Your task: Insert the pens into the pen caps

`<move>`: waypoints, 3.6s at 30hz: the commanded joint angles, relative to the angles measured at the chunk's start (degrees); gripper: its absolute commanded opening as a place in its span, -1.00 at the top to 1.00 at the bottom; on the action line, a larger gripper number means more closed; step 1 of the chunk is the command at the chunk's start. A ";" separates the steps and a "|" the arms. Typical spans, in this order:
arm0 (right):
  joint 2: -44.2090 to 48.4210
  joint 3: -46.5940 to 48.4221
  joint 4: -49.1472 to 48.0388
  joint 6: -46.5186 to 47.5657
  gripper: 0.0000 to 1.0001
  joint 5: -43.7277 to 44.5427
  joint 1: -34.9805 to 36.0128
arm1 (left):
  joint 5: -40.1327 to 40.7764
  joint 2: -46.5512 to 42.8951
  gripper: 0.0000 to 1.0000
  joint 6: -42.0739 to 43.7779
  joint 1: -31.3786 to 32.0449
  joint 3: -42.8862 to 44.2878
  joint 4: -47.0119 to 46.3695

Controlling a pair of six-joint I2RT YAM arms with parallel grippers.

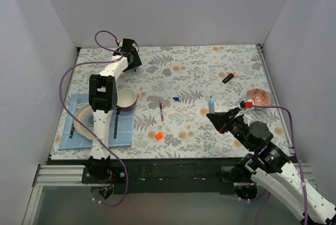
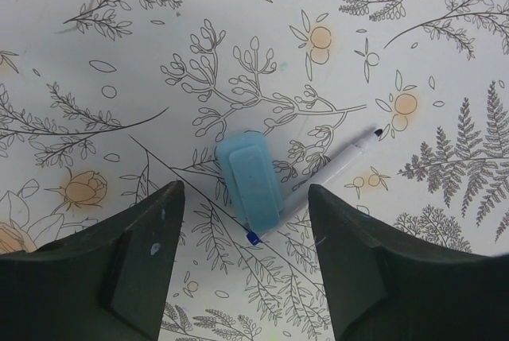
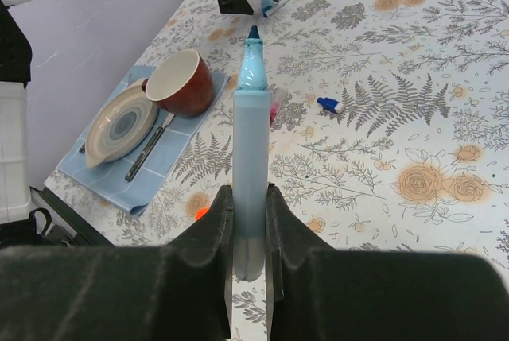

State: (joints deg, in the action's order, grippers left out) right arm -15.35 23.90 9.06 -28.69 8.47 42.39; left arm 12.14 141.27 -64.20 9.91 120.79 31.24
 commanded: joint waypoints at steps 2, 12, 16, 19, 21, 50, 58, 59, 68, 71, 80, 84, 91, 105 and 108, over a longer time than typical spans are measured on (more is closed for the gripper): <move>-0.20 2.29 -2.55 1.00 0.97 0.58 -0.12 | 4.11 -1.09 -0.19 -0.22 -0.16 1.46 1.36; 0.41 2.20 -2.03 0.65 0.97 0.23 -0.03 | 7.81 -0.56 -0.02 1.27 -0.42 1.20 4.09; 1.55 2.38 -1.33 0.21 0.97 0.58 -0.12 | 5.98 -0.30 0.04 2.76 -0.68 0.94 2.69; 2.17 2.73 -0.62 0.03 0.97 0.93 -0.12 | 3.69 0.32 0.11 6.98 -0.68 0.59 0.75; 2.52 2.82 -0.27 -0.05 0.97 1.28 -0.03 | 3.85 0.84 0.16 9.09 -0.68 0.76 0.92; 0.41 2.91 -1.59 -0.49 0.97 1.11 -0.12 | -5.03 4.11 0.79 18.78 -1.39 -0.46 0.66; 2.52 3.43 0.08 -2.25 0.97 -1.26 -0.12 | -6.07 -8.72 1.00 10.95 -1.39 -14.17 -1.89; 3.04 3.35 0.43 -2.69 0.97 -1.70 -0.03 | -6.43 -10.47 1.00 10.25 -1.39 -15.31 -1.98; 3.06 2.82 3.16 -6.03 0.97 -6.09 -0.12 | -15.73 -31.37 1.00 -0.11 0.37 -30.42 -4.95; 0.17 0.80 -1.66 -4.80 0.97 -10.20 -0.12 | -18.38 -38.84 1.00 -3.02 3.52 -36.32 -8.30; -17.94 -3.50 -26.77 -8.83 0.97 -17.16 -0.03 | -17.33 -61.27 1.00 -19.54 19.96 -57.47 -23.05; -24.80 -3.42 -34.10 -10.51 0.97 -18.40 0.58 | -15.75 -67.44 1.00 -27.36 24.89 -64.88 -32.81; -32.18 -3.51 -39.73 -11.13 0.97 -18.22 1.55 | -13.29 -69.20 1.00 -30.19 29.89 -67.00 -35.90; -34.22 -1.93 -38.77 -11.74 0.97 -14.36 3.84 | -8.71 -64.37 1.00 -29.23 34.12 -66.39 -39.77; -33.69 -1.93 -38.15 -11.57 0.97 -13.13 3.84 | -8.36 -64.28 1.00 -28.96 34.82 -66.65 -39.86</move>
State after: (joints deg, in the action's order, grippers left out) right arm -50.22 19.99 -27.07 -40.36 -7.44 45.89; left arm 1.61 77.60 -94.28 43.66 53.60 -7.05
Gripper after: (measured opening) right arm 0.188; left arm 0.238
